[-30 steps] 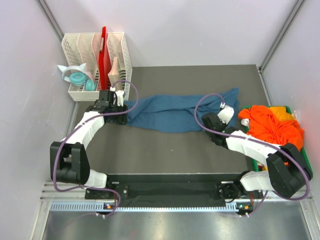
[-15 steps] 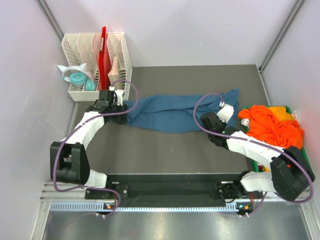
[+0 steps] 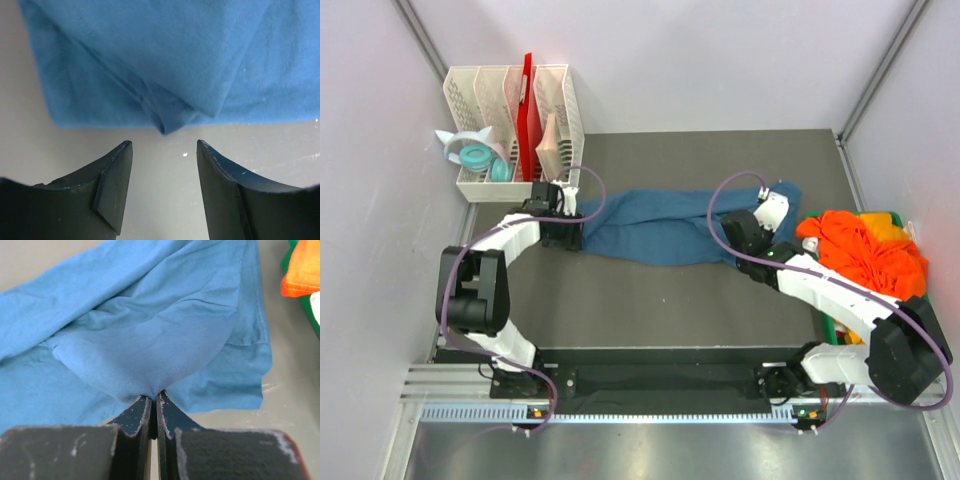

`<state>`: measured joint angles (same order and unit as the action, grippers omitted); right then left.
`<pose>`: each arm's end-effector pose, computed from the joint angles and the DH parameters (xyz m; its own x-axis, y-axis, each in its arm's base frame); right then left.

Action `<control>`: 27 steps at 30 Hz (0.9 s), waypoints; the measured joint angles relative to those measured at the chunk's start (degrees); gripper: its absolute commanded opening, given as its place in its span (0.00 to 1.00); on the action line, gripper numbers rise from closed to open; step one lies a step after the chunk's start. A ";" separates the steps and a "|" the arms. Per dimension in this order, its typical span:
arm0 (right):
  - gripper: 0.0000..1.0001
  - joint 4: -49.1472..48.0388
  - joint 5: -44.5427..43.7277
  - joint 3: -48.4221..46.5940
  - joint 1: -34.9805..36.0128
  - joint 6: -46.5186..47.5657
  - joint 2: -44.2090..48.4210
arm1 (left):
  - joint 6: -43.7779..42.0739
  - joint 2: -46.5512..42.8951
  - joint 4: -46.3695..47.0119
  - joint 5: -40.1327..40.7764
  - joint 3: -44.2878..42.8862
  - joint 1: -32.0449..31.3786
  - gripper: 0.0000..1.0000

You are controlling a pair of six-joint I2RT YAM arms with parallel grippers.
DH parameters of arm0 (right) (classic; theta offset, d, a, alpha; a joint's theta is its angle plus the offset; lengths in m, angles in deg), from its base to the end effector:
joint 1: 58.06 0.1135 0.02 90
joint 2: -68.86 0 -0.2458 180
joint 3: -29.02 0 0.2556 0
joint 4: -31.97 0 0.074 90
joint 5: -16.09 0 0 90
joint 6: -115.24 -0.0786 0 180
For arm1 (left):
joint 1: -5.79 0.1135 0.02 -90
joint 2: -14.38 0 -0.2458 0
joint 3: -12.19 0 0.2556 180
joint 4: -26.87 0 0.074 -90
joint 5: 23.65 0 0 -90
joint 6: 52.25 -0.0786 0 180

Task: Fold and stack the t-shirts
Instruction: Flatten the tshirt out

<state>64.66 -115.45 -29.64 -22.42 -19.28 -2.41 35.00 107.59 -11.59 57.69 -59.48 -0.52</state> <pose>0.2611 0.1231 0.1961 -0.4519 0.3218 -0.8320 0.3644 0.9179 0.1571 0.3440 -0.0499 0.1337 -0.8510 0.1418 -0.5057 0.2246 0.9686 -0.1063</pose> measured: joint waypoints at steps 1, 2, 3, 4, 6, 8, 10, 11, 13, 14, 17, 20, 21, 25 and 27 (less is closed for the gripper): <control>0.00 0.26 0.02 0.00 0.00 0.07 0.00 | 0.02 0.72 0.48 -0.48 0.00 0.00 0.60; 0.00 0.48 0.00 0.00 0.00 0.24 0.00 | 0.07 1.18 0.96 -0.81 0.00 0.00 0.60; 0.00 0.68 0.00 0.00 0.00 0.42 0.00 | 0.13 1.62 1.40 -1.01 0.00 0.00 0.60; 0.00 0.85 0.02 0.00 0.00 0.50 0.00 | 0.24 1.88 1.77 -1.07 0.00 0.00 0.61; 0.00 1.20 0.02 -0.02 0.00 0.63 0.00 | 0.52 2.21 2.56 -1.16 0.00 0.00 0.61; 0.00 1.53 0.04 -0.02 0.00 0.85 0.00 | 0.81 2.21 3.30 -1.16 0.00 0.00 0.61; 0.00 1.70 0.02 -0.02 0.00 0.92 0.00 | 1.03 2.21 4.26 -1.14 -0.13 0.00 0.61; 0.00 1.73 0.04 -0.02 0.00 0.96 0.00 | 1.09 2.23 4.48 -1.11 -0.22 0.00 0.61; 0.00 1.73 0.04 -0.02 0.00 0.98 -0.02 | 1.14 2.45 5.03 -0.94 -0.72 0.00 0.61; 0.00 1.73 0.07 -0.02 0.00 0.98 -0.02 | 1.16 2.78 5.38 -0.90 -1.07 0.00 0.61; 0.00 1.75 0.09 -0.02 0.00 0.98 -0.07 | 1.16 4.15 6.47 -0.72 -1.95 0.00 0.60; 0.00 1.75 0.09 -0.02 0.00 1.01 -0.07 | 1.22 5.57 7.48 -0.68 -2.34 0.00 0.59; 0.00 1.77 0.09 -0.02 0.00 1.01 -0.07 | 1.31 6.05 7.76 -0.68 -2.45 0.00 0.59; 0.00 1.77 0.13 -0.02 0.00 1.03 -0.07 | 1.49 8.09 8.50 -0.52 -3.30 -0.04 0.52; 0.00 1.77 0.15 -0.02 0.00 1.05 -0.07 | 1.62 8.85 8.70 -0.50 -3.93 -0.04 0.49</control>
<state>66.43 -115.29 -29.66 -22.42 -18.23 -2.47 36.62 116.44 -2.89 57.19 -63.41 -0.56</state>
